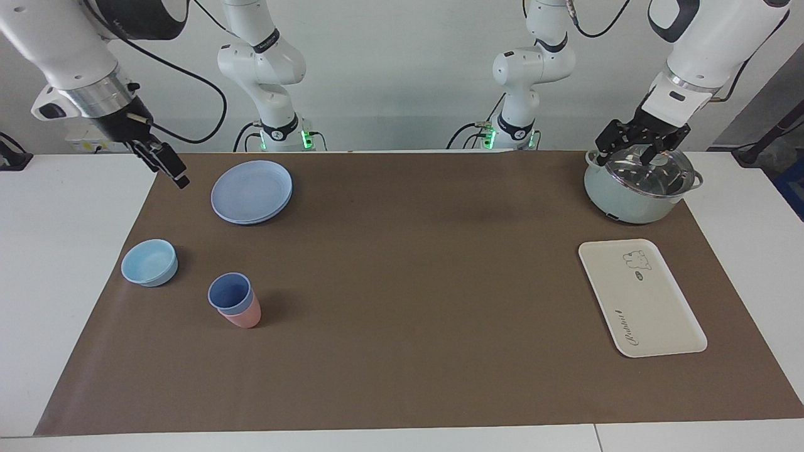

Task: Place cup on tray
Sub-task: 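Raise the right gripper and open it above the pink cup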

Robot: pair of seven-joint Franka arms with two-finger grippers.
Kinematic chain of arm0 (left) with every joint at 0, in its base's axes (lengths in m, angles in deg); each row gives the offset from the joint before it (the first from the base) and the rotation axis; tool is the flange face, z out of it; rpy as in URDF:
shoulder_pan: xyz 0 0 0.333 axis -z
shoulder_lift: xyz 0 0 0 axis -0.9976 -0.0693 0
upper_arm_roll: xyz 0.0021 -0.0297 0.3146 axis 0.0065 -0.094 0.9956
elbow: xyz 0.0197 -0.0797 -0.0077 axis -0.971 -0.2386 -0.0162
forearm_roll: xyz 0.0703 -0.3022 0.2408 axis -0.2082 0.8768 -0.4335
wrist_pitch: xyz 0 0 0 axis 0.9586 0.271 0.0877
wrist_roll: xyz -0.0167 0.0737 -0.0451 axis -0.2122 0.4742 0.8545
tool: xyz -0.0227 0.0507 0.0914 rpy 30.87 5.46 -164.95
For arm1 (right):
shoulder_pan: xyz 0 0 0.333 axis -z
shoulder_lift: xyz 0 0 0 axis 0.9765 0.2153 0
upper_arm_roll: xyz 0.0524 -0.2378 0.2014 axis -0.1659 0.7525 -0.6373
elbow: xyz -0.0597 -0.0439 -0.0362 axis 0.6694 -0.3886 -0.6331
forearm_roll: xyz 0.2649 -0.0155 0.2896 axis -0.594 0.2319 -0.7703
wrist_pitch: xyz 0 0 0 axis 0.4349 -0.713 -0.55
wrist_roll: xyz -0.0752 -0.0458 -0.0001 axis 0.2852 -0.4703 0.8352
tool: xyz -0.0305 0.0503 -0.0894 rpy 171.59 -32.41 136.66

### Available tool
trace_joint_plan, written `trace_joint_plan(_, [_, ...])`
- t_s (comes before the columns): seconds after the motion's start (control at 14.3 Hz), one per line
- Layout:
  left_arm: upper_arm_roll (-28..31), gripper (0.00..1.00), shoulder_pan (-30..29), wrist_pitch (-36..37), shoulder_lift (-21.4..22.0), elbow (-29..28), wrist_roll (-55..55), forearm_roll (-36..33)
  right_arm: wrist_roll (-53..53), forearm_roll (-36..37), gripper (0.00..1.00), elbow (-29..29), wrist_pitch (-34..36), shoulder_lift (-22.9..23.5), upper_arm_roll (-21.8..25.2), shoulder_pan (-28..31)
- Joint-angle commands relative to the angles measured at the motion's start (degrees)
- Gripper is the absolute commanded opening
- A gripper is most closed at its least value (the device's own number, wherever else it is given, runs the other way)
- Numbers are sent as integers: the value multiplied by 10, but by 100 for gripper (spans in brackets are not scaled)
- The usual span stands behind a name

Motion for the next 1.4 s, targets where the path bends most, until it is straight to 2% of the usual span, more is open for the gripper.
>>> trace_joint_plan(0.0, [2, 100, -2, 5, 13, -10, 9, 7, -86, -47, 91, -30, -23, 59, -6, 24])
trace_joint_plan(0.49, [2, 100, -2, 5, 13, -10, 9, 7, -136, -162, 98, -189, 5, 257, -8, 87])
trace_joint_plan(0.63, [2, 100, -2, 4, 13, -10, 8, 7, -148, -167, 100, -241, 12, 313, -12, 91])
trace_joint_plan(0.77, [2, 100, -2, 5, 13, -10, 9, 7, -156, -223, 100, -285, 24, 375, -14, 113])
trace_joint_plan(0.84, [2, 100, -2, 5, 13, -10, 8, 7, -157, -260, 100, -289, 23, 395, -14, 124])
trace_joint_plan(1.19, [2, 100, -2, 5, 13, -10, 8, 7, -185, -299, 100, -286, 19, 433, -23, 121])
trace_joint_plan(1.33, [2, 100, -2, 5, 13, -10, 8, 7, -185, -316, 100, -274, 16, 435, -27, 120])
